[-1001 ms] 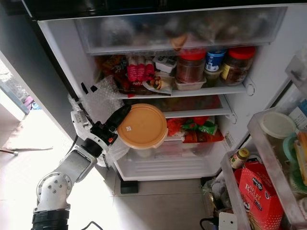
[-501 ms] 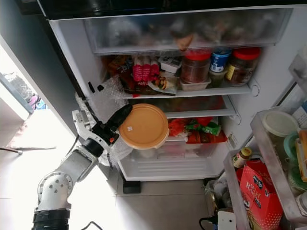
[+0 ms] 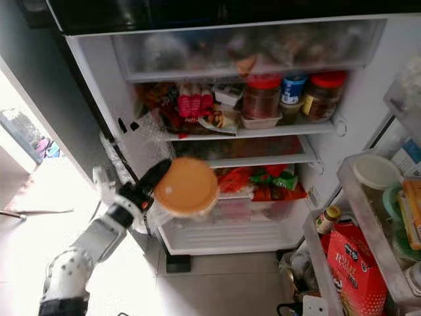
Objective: Restocking fridge
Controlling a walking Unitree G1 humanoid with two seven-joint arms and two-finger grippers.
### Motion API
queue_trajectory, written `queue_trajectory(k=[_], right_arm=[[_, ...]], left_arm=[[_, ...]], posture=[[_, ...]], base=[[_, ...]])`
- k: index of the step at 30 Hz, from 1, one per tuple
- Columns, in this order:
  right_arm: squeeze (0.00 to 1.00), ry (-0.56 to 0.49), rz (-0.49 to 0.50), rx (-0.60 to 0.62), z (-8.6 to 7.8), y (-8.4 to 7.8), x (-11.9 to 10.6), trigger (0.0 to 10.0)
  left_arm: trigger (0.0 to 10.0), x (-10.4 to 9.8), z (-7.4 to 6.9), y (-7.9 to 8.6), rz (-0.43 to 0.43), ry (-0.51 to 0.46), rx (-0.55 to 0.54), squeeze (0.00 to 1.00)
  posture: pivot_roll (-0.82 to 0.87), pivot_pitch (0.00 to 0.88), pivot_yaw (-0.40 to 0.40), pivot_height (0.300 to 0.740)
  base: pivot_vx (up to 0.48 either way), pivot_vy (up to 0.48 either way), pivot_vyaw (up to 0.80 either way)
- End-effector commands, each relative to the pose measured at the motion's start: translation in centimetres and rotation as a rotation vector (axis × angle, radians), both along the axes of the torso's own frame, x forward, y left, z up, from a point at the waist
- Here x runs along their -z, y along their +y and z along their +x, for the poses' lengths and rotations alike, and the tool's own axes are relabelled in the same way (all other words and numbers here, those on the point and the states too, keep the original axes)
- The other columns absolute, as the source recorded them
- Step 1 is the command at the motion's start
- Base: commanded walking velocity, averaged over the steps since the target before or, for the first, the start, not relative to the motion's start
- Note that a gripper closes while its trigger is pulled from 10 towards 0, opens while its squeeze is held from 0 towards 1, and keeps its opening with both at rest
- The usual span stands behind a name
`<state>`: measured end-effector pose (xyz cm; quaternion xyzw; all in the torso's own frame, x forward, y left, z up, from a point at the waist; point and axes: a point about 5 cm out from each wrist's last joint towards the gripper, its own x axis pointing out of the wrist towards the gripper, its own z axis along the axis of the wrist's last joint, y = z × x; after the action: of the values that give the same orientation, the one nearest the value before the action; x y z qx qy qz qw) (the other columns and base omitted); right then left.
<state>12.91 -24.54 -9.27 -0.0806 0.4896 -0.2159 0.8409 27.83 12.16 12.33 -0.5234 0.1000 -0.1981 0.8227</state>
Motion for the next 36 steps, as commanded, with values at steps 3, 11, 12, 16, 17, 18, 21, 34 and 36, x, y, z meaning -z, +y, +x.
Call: queue_trajectory(k=[3,11,12,16,17,18,21,34,36], right_arm=[[0.00,0.004,0.018,0.019,-0.6,0.0,0.2,10.0],[0.00,-0.013,0.018,-0.002,-0.3,0.0,0.1,10.0],[0.00,-0.013,0.018,-0.002,-0.3,0.0,0.1,10.0],[0.00,-0.008,0.025,0.036,-0.5,0.0,0.2,10.0],[0.00,-0.033,0.037,0.110,-0.6,0.0,0.2,10.0],[0.00,-0.033,0.037,0.110,-0.6,0.0,0.2,10.0],[0.00,-0.072,0.102,0.182,-0.8,0.5,0.3,10.0],[0.00,0.020,0.074,-0.063,0.2,1.0,0.3,10.0],[0.00,-0.006,0.075,-0.026,0.3,0.6,0.1,10.0]], left_arm=[[10.0,-0.2,-0.3,-1.2,-0.036,-0.015,0.001,0.00],[10.0,-0.3,-0.8,-1.1,0.025,-0.022,0.028,0.00],[10.0,-0.3,-0.8,-1.1,0.025,-0.022,0.028,0.00],[10.0,-0.3,-1.6,-1.1,0.026,0.000,0.013,0.00],[10.0,-0.1,-2.1,-0.9,0.060,-0.006,0.022,0.00],[10.0,-0.1,-2.1,-0.9,0.060,-0.006,0.022,0.00],[10.0,-0.8,-1.5,1.5,0.010,-0.002,-0.132,0.00],[10.0,0.6,-1.1,1.0,0.263,0.001,0.019,0.00],[10.0,0.0,-0.8,-0.1,0.162,-0.007,0.006,0.00]], posture=[[0.02,0.000,0.053,0.740],[0.02,0.011,0.059,0.740],[0.02,0.011,0.059,0.740],[0.01,0.024,0.079,0.740],[0.01,0.083,0.064,0.740],[0.01,0.083,0.064,0.740],[0.02,0.016,0.113,0.740],[0.02,0.000,0.105,0.740],[0.00,0.059,0.079,0.740]], base=[[0.000,0.000,0.00],[0.000,0.000,0.00],[0.000,0.000,0.00],[0.000,0.000,0.00],[0.000,0.000,0.00],[0.000,0.000,0.00],[0.000,0.000,0.00],[0.000,0.000,0.00],[0.000,0.000,0.00]])
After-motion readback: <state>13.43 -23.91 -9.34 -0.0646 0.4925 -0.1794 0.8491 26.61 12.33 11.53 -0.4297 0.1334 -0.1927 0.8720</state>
